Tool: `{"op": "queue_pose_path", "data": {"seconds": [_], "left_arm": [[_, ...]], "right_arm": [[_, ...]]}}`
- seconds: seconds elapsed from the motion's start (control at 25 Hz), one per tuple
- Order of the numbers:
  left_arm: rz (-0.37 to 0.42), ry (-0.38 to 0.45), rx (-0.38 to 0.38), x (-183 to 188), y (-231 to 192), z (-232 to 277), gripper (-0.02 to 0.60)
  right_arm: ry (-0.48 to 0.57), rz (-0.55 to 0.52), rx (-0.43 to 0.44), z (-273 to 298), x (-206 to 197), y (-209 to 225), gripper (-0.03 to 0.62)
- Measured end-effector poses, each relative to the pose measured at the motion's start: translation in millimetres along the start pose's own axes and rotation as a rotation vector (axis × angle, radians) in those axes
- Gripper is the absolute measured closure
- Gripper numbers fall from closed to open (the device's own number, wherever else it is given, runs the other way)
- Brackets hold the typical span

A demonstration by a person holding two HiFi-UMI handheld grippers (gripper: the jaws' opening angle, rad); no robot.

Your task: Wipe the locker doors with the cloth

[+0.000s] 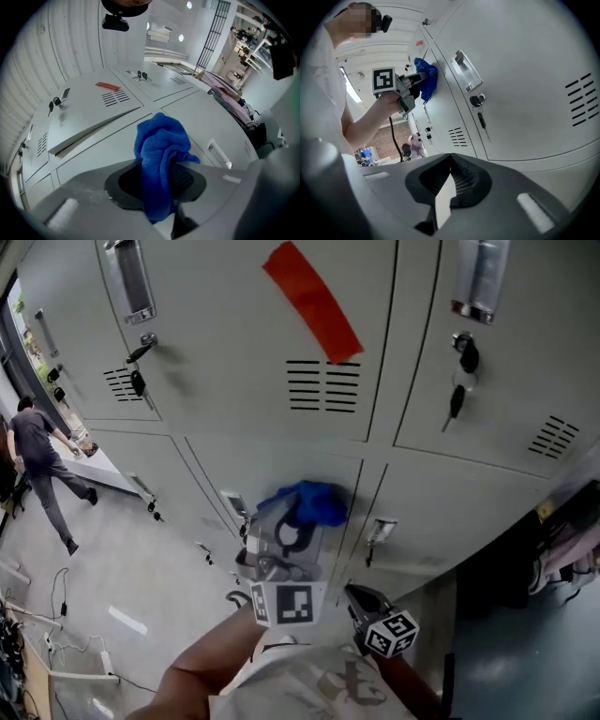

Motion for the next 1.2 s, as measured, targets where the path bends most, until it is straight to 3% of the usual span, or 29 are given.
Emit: {"op": "queue_pose_path", "data": {"seconds": [0.16,0.44,0.56,0.64,0.68,0.8,0.84,1.08,1.2], "left_arm": [[0.024,0.029,-0.019,16.1,13.7,8.9,0.453],[0.048,0.090,-0.118,36.7,30.0,17.0,0.453],[0.126,0.175,-0.119,57.2,8.1,17.0,0.453],[0.196,0.158,-0.081,68.7,-2.6,20.5,0.453],[0.197,0.137,-0.058,72.4,-3.3,21.8,0.453],[0.036,0.098,-0.026,72.4,1.8,26.8,0.453],[0.018,0.111,-0.031,74.0,0.8,27.9,0.453],[0.044,0.196,-0.056,73.4,-34.2,-2.7,0.453],[0.032,0.239,-0.038,77.3,-28.0,4.9,0.453]], "right_arm": [[-0.009,0.010,-0.031,-14.5,1.7,5.3,0.586],[0.015,-0.001,-0.053,-21.9,3.1,-1.9,0.586],[0.018,-0.016,-0.054,-15.0,4.4,-5.5,0.586],[0.012,-0.028,-0.003,-5.2,8.3,-2.4,0.586],[0.003,-0.033,0.017,-4.7,8.1,-0.2,0.586],[-0.019,-0.041,0.014,-15.0,7.8,1.3,0.586],[-0.021,-0.044,0.007,-16.1,10.1,-1.4,0.585],[-0.008,-0.062,-0.010,7.5,11.2,-50.5,0.585],[-0.016,-0.055,-0.011,6.8,4.5,-39.7,0.586]]}}
Point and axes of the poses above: the fingertips, and each gripper's own axes: z forward along the fingers, y to its right, x out of its top, the point moved 6 cm from there along -z, backward along the fingers, and after that the axes turned 9 degrees about -x, right-handed, at the moved point
